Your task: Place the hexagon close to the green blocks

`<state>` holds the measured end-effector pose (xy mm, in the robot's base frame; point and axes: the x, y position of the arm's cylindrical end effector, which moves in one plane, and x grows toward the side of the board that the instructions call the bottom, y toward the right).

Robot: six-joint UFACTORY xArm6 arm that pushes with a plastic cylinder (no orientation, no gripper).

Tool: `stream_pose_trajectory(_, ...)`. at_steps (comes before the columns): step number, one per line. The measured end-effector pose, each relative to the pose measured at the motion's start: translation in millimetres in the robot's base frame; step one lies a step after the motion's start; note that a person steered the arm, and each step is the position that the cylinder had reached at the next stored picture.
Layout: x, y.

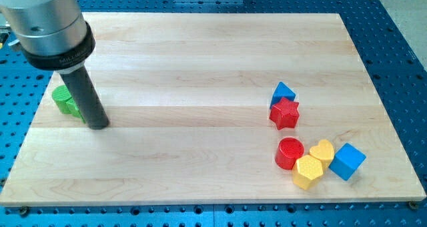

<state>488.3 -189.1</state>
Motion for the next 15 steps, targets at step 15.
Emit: stream_pose_trajectory(15,103,285)
